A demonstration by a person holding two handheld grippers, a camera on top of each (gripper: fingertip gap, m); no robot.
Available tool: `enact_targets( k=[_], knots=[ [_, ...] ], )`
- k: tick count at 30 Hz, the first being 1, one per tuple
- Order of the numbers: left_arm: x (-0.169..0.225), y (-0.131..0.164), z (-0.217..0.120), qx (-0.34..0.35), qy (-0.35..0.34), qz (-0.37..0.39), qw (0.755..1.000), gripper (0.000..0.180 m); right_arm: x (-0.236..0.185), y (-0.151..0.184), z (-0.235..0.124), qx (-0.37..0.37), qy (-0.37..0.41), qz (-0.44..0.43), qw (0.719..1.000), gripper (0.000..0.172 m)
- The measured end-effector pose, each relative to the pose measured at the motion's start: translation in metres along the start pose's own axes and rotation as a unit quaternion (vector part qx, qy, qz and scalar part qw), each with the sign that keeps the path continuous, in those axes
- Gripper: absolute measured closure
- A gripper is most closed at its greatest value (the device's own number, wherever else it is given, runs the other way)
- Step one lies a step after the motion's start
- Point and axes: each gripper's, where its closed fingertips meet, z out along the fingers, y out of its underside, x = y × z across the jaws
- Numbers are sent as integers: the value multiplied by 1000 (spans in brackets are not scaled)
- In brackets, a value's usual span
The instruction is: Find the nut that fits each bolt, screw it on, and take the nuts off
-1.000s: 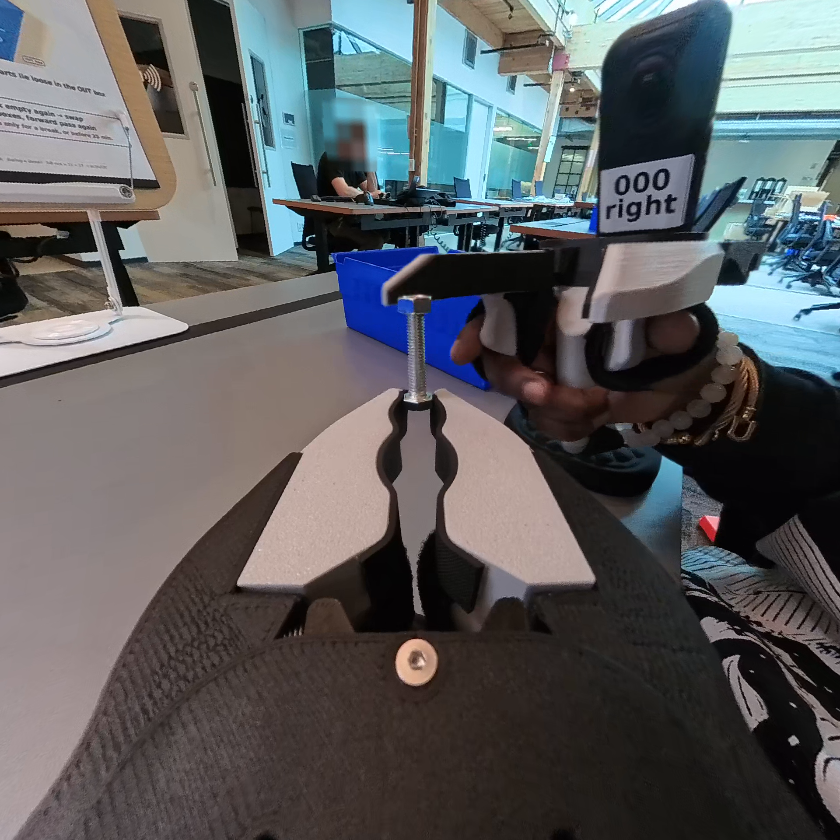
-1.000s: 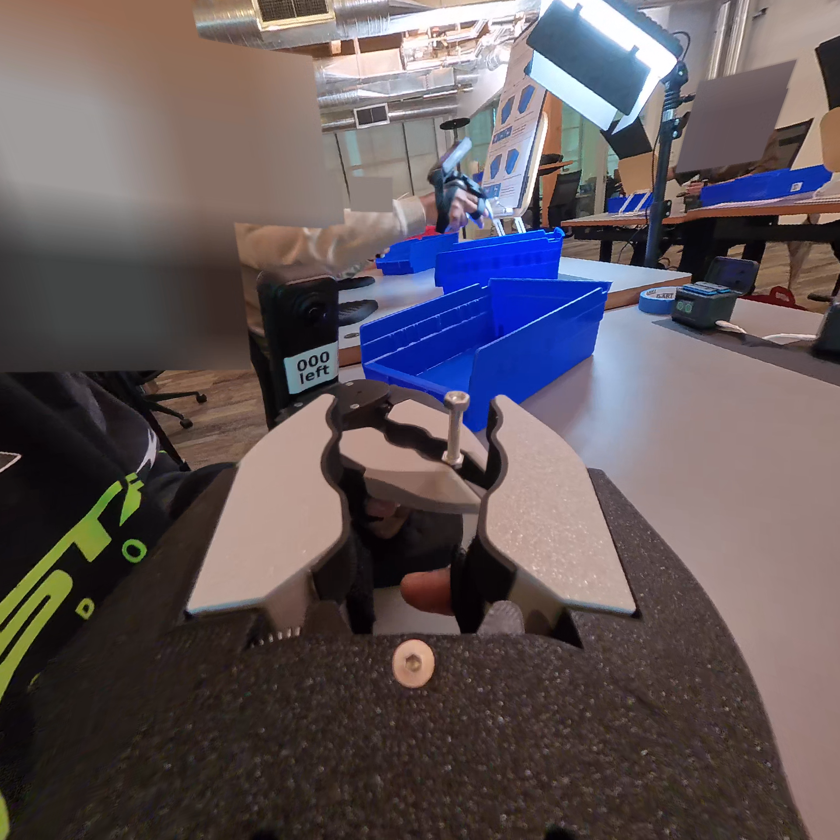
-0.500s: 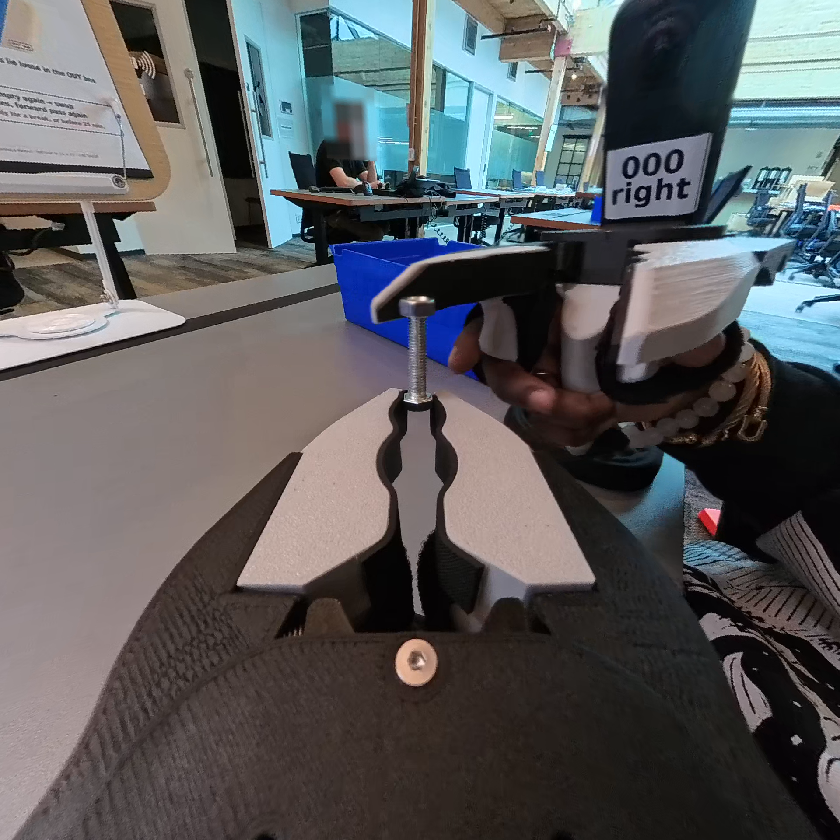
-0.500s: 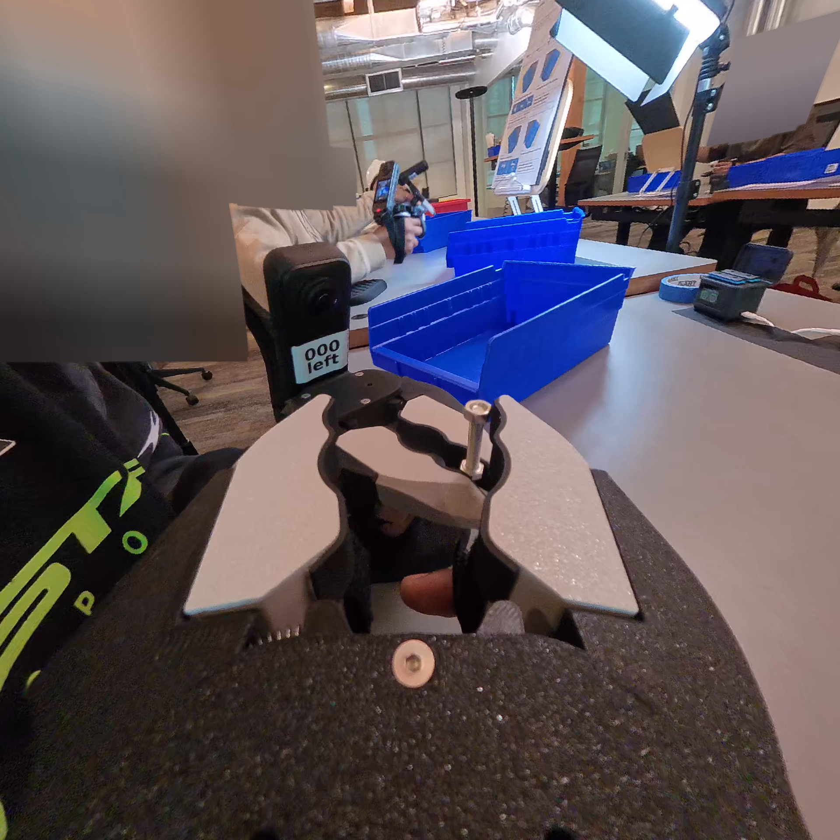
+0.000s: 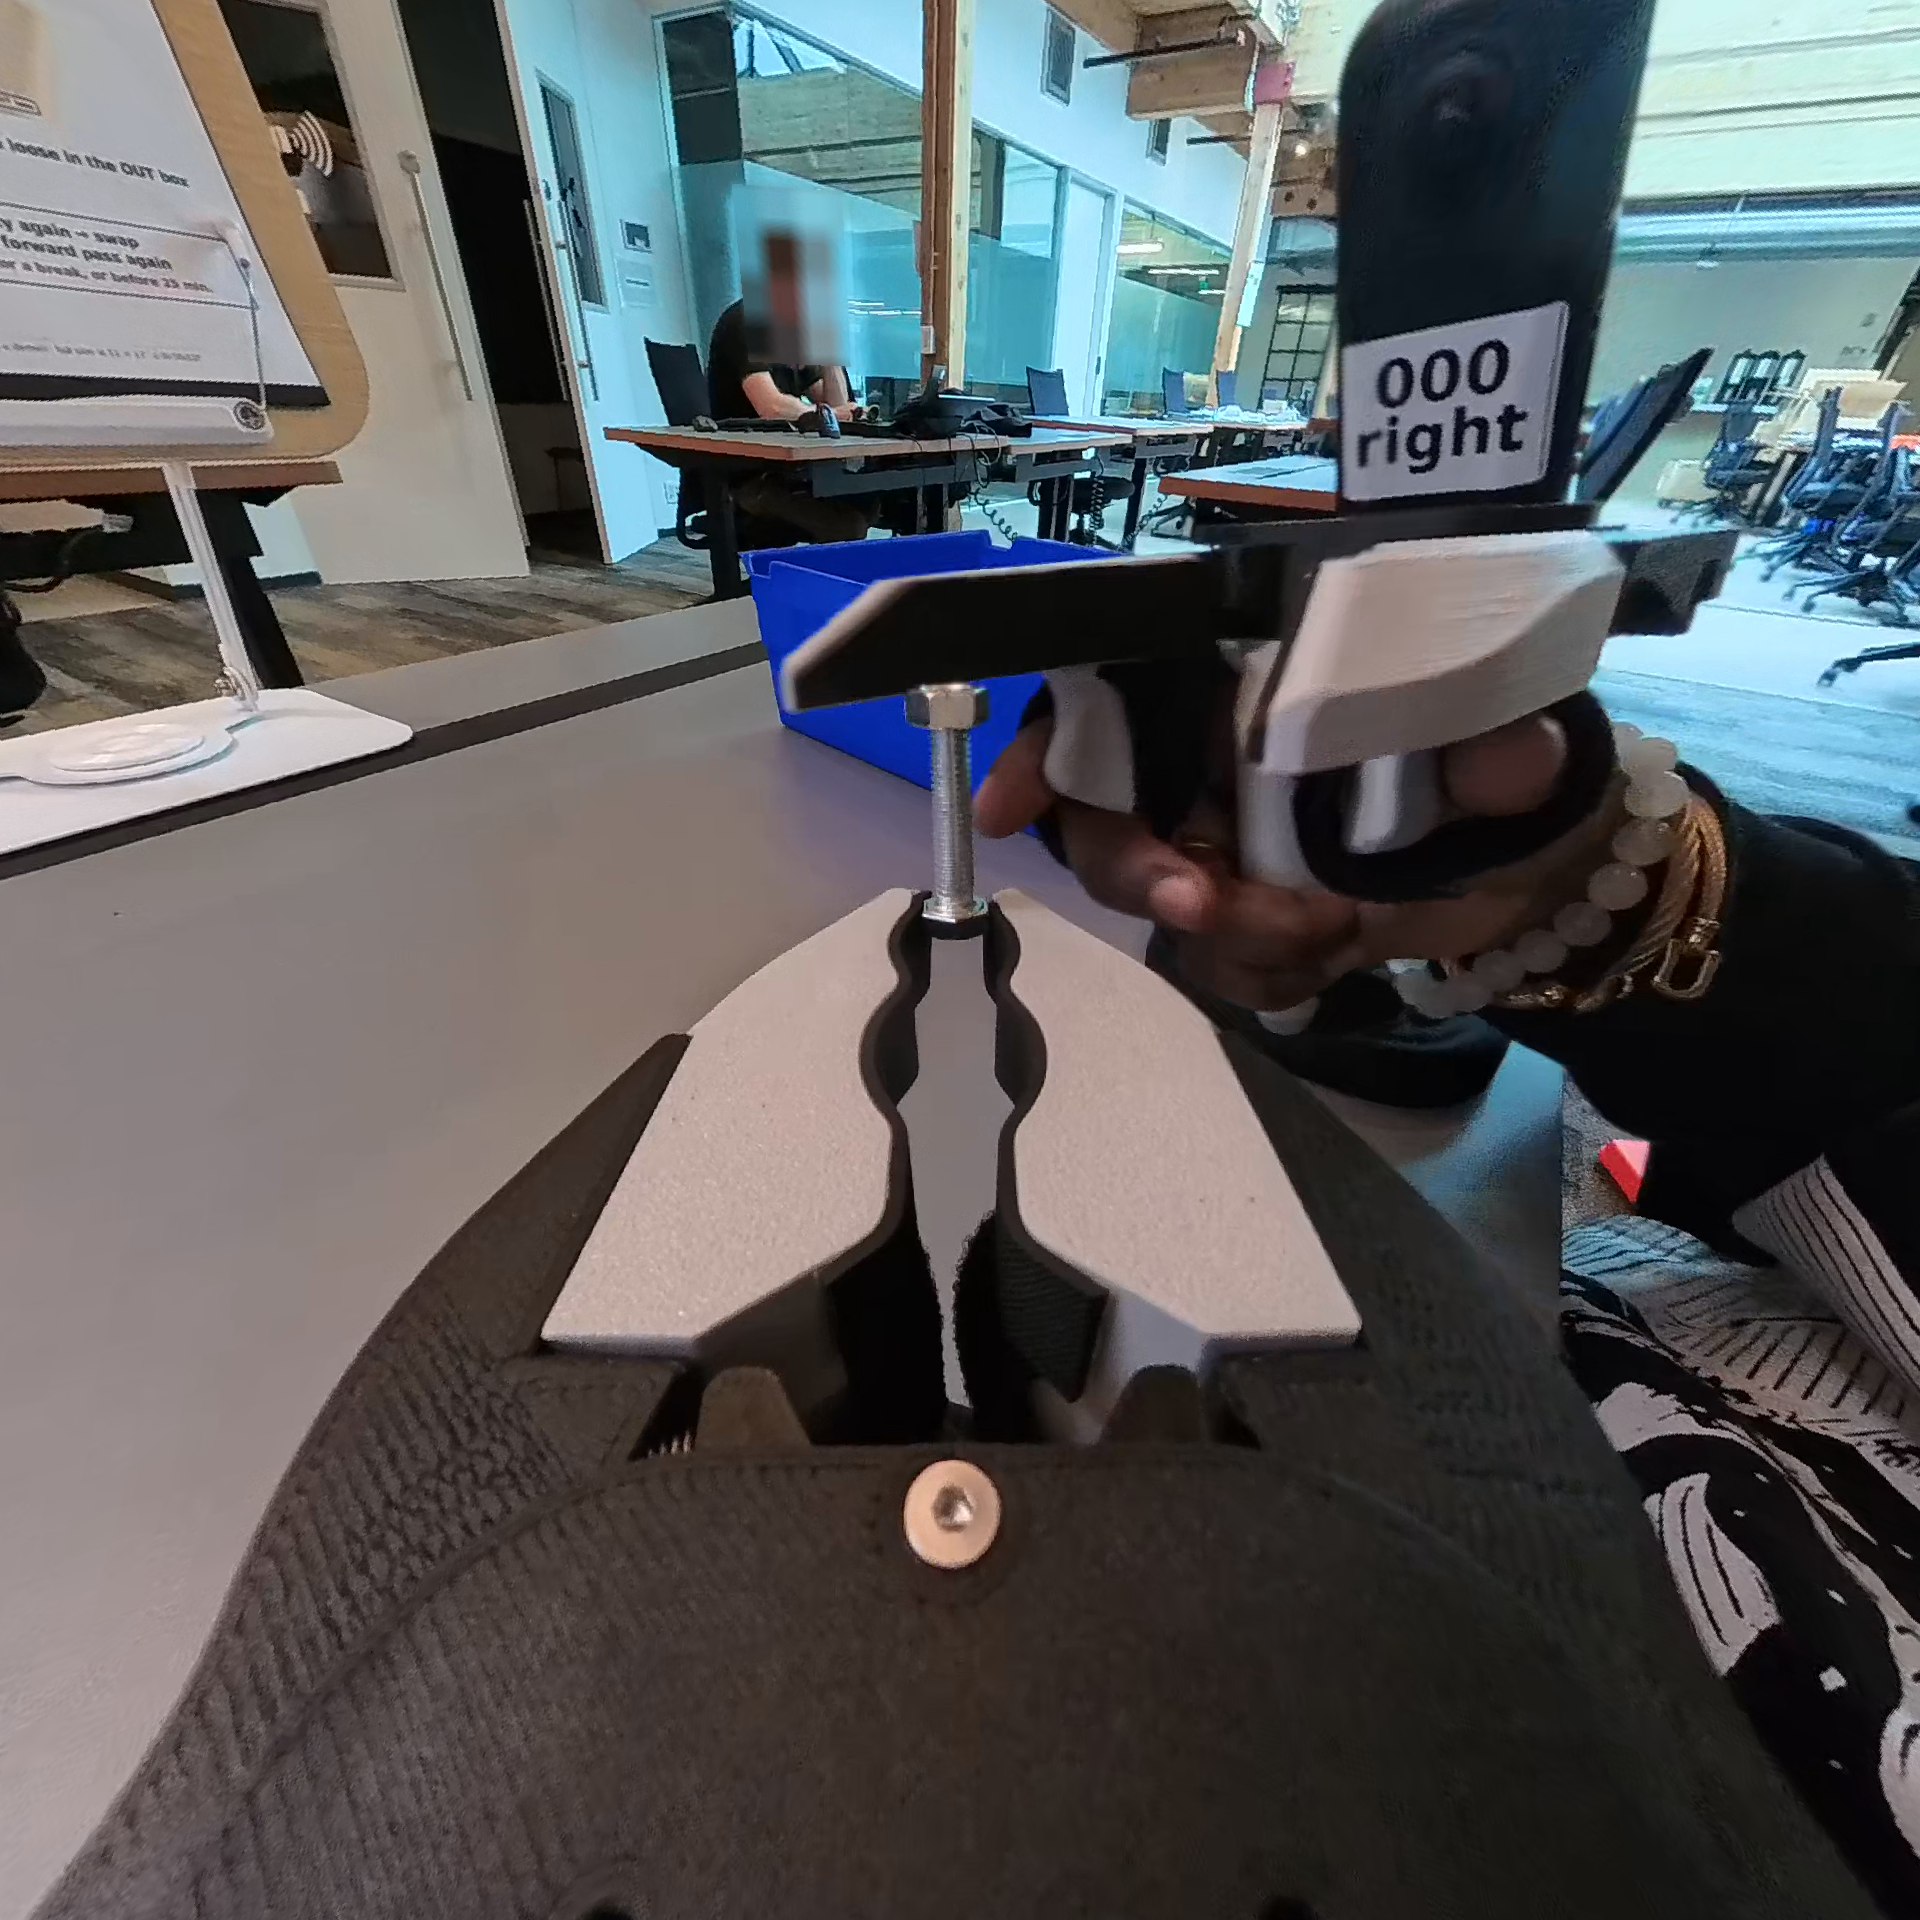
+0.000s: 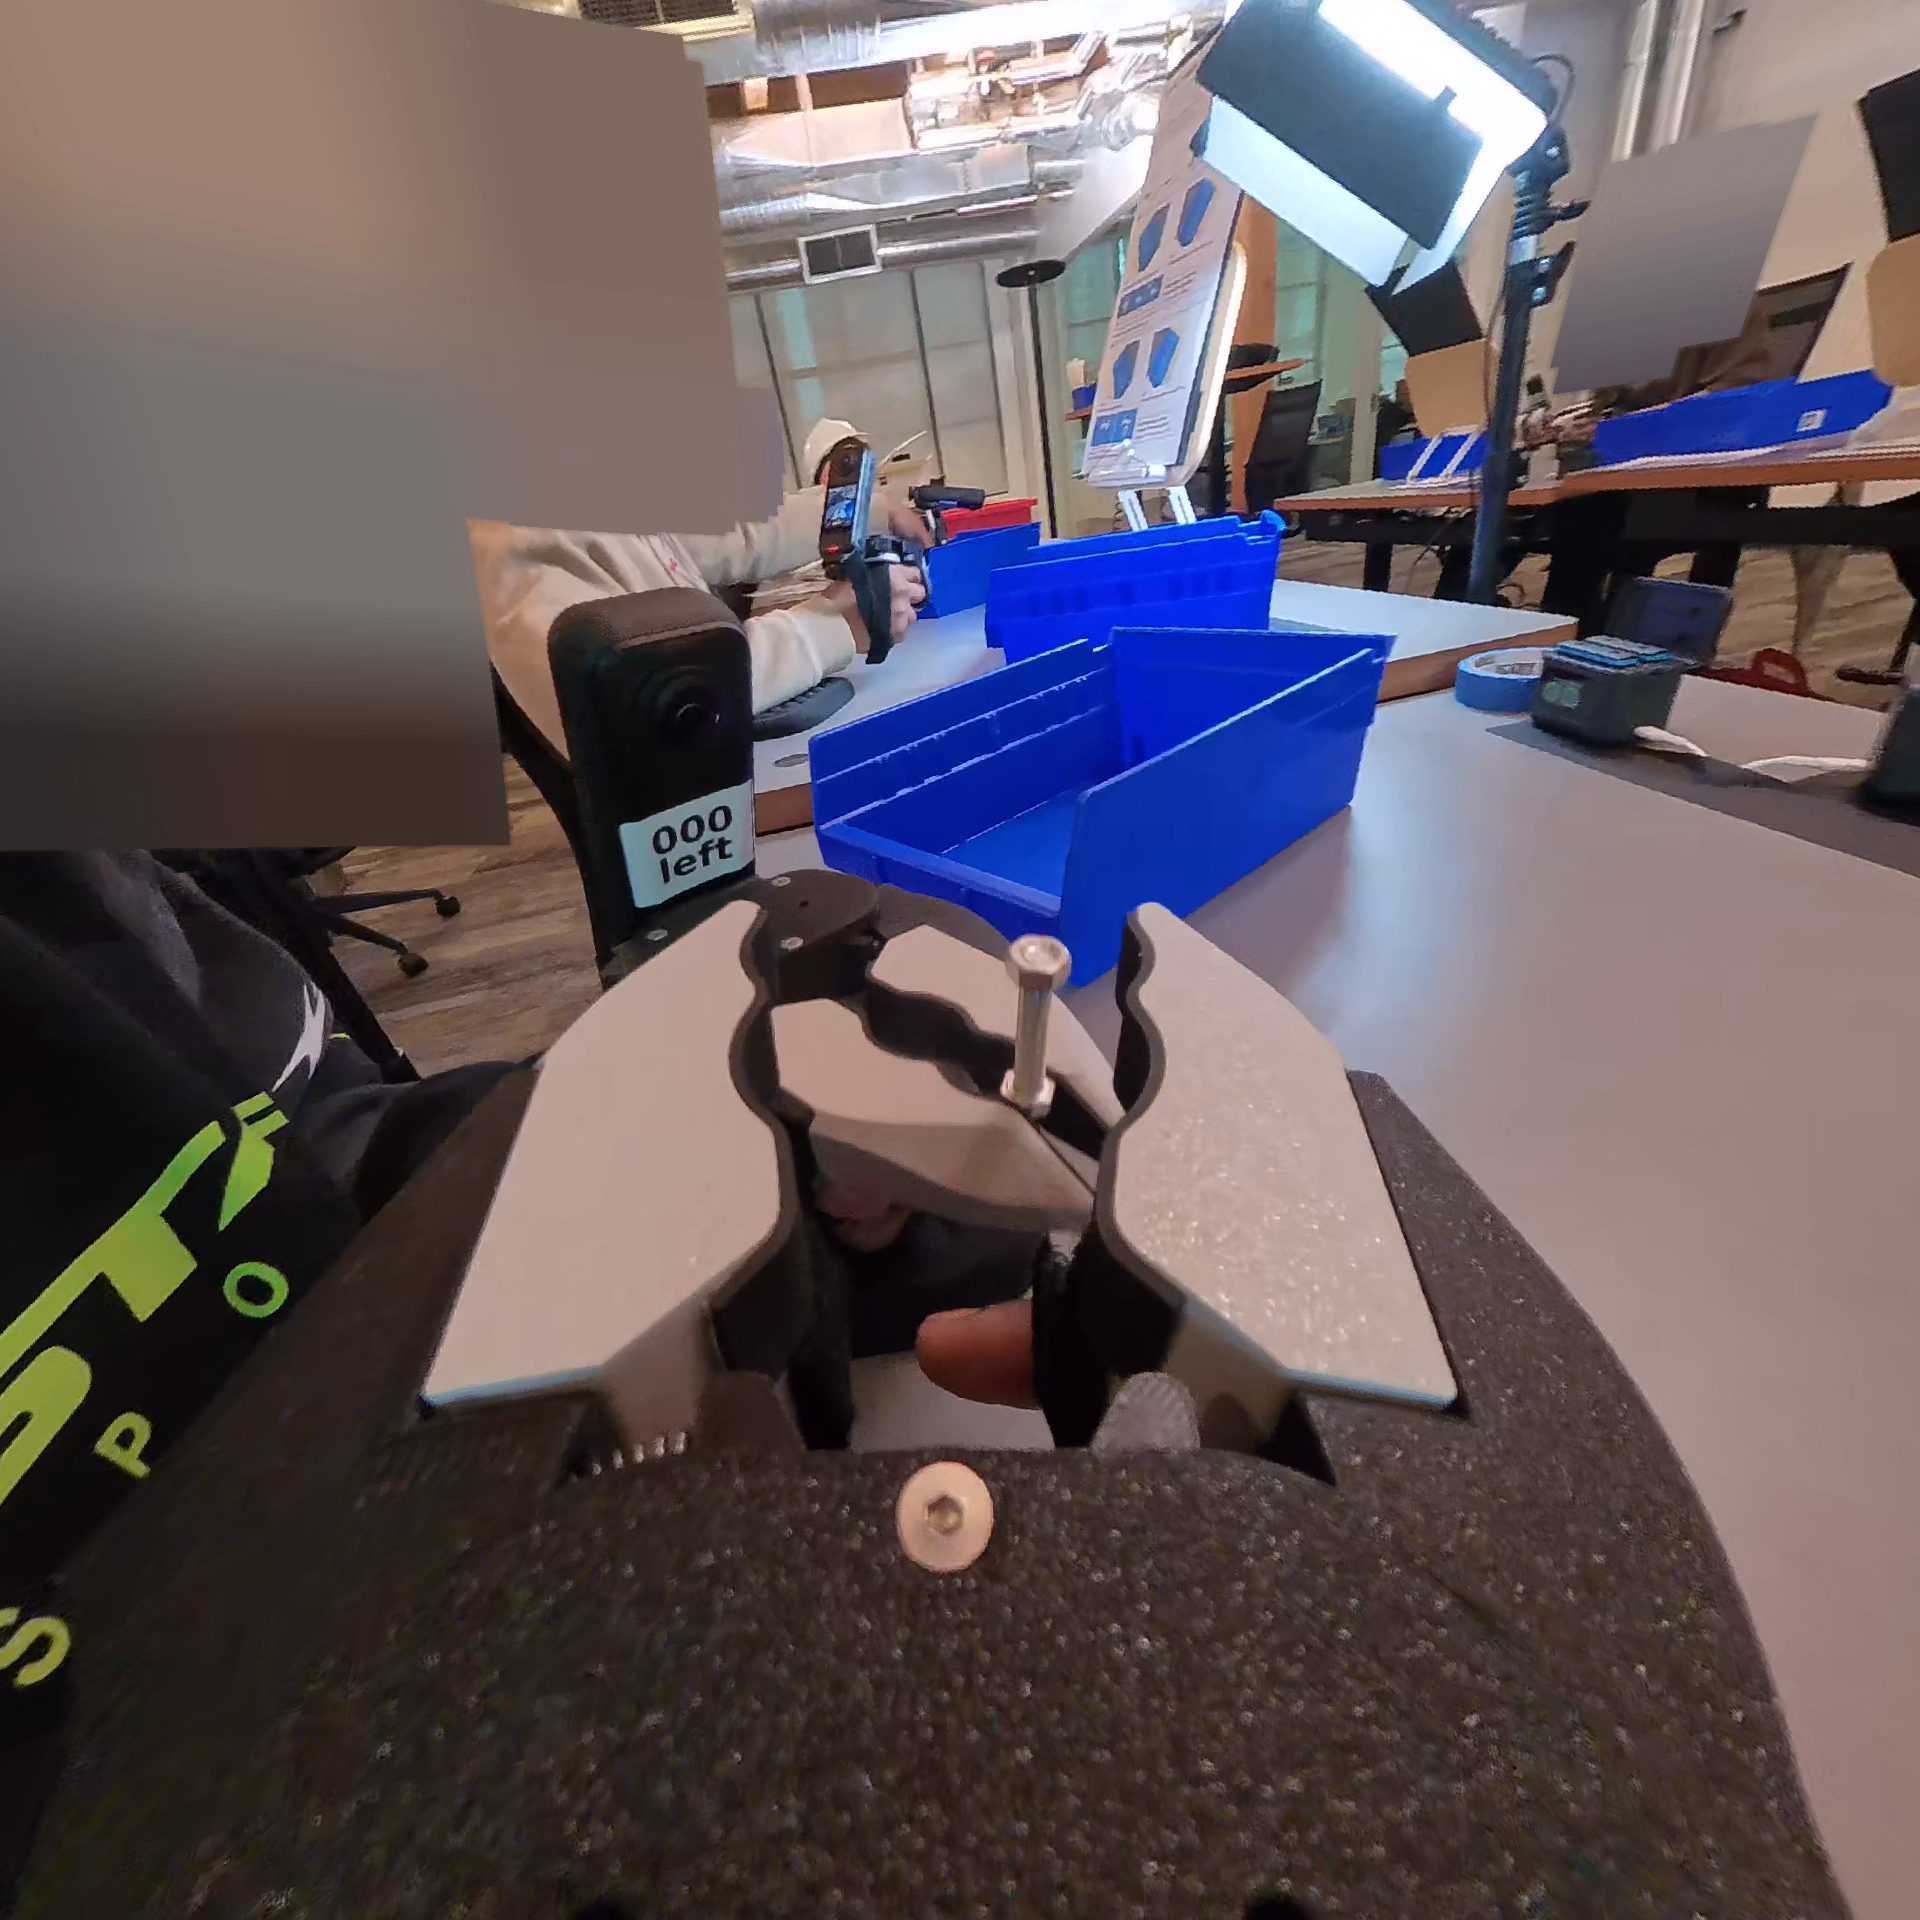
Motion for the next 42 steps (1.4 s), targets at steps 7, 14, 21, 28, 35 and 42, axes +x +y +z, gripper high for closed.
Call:
enact_targets(
  k=[7,14,21,28,35,42],
  knots=[
    [0,1,0,-2,1,1,1000,171,-5,5,17,-25,-30,-6,999,111],
    [-3,-1,-1,4,-5,-9,1000,171,-6,5,0,-16,-8,-9,1000,113],
    [-4,-1,-1,5,-6,-13,1000,171,-13,4,-22,-3,0,-8,1000,125],
    [-3,-1,-1,5,-6,-10,1000,171,-1,3,-14,10,12,6,1000,104],
    [-1,2,1,-4,-4,2,1000,171,-3,8,17,-12,-18,-4,1000,98],
    [-2,2,1,-7,-9,0,1000,171,-8,10,17,-23,-24,-11,999,104]
  ],
)
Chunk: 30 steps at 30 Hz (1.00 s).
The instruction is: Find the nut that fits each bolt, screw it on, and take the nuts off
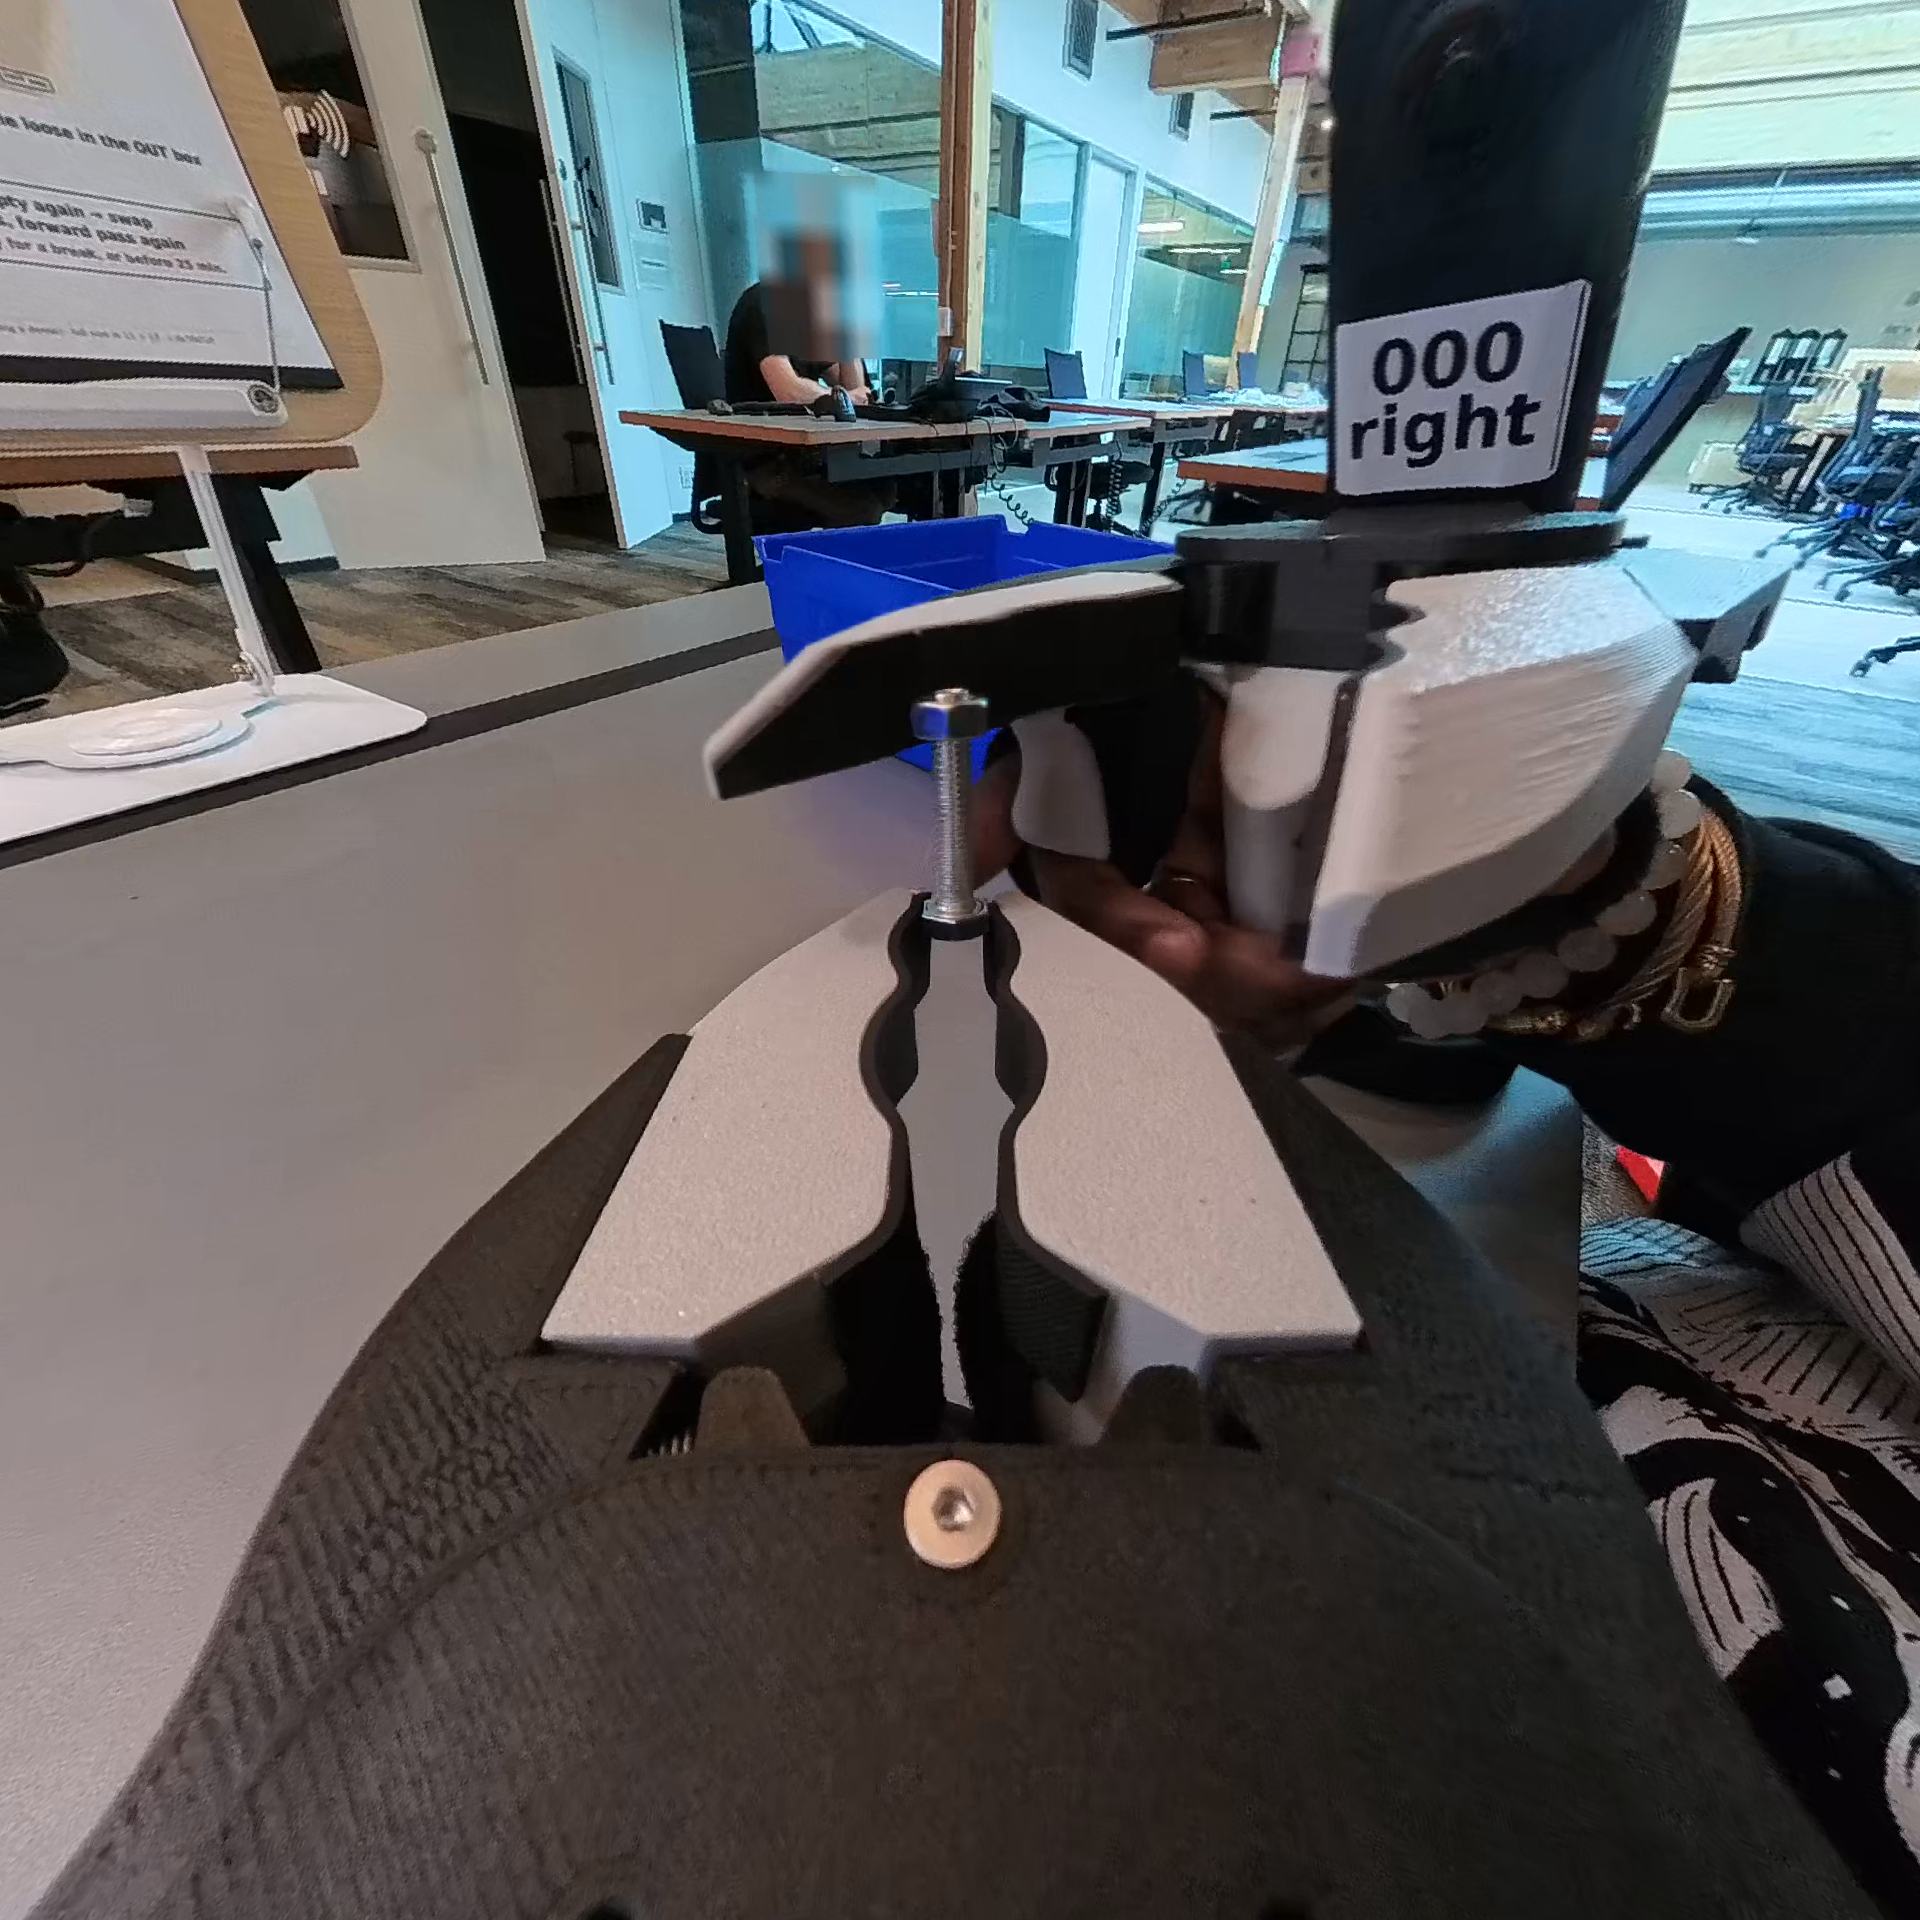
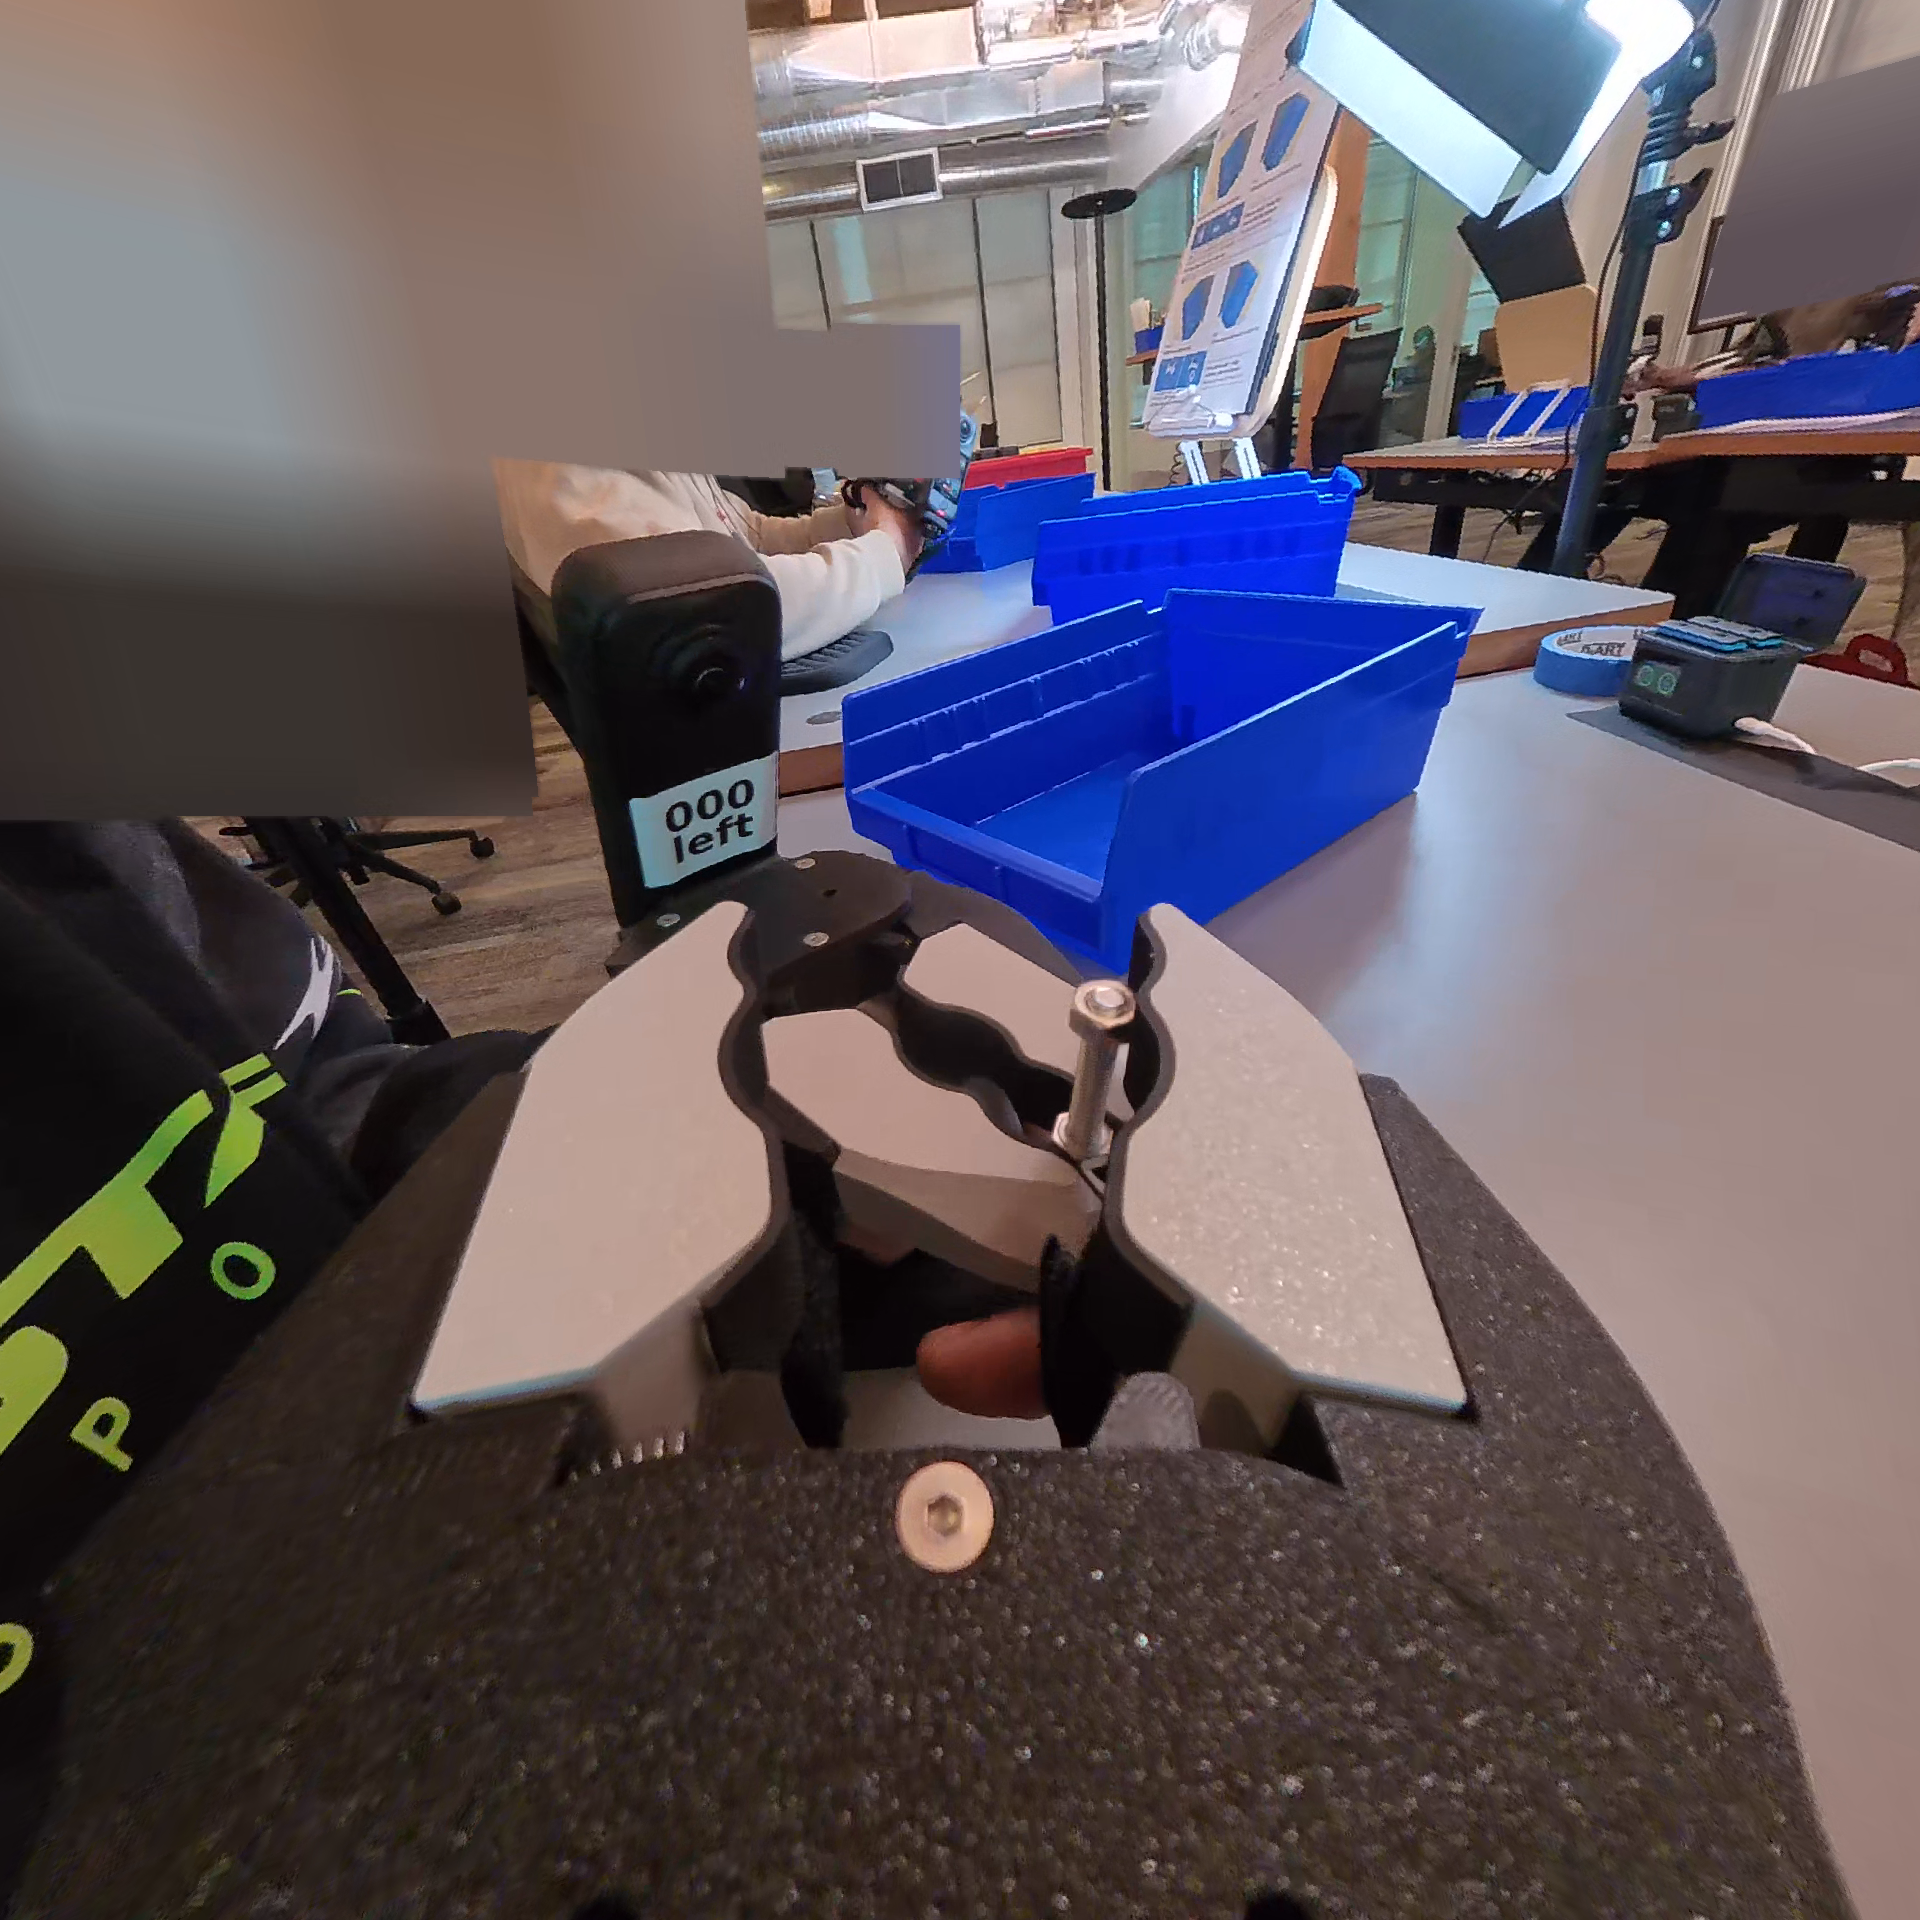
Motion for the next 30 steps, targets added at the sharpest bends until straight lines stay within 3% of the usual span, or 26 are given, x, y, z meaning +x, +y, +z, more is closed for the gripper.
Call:
enact_targets(
  k=[9,12,16,23,30],
  knots=[
    [-3,-2,-2,9,-4,-10,1000,171,-4,0,-23,11,30,4,999,105],
    [-3,-2,-2,9,-5,-12,1000,171,-10,0,-33,16,23,1,1000,121],
    [-2,-2,-2,7,-3,-8,1000,171,-2,-5,-39,37,43,6,998,121],
    [1,0,-1,1,-1,4,1000,171,7,-2,-10,19,23,14,999,101],
    [1,1,0,-5,-2,9,1000,171,3,3,3,-13,2,12,1000,108]
  ],
)
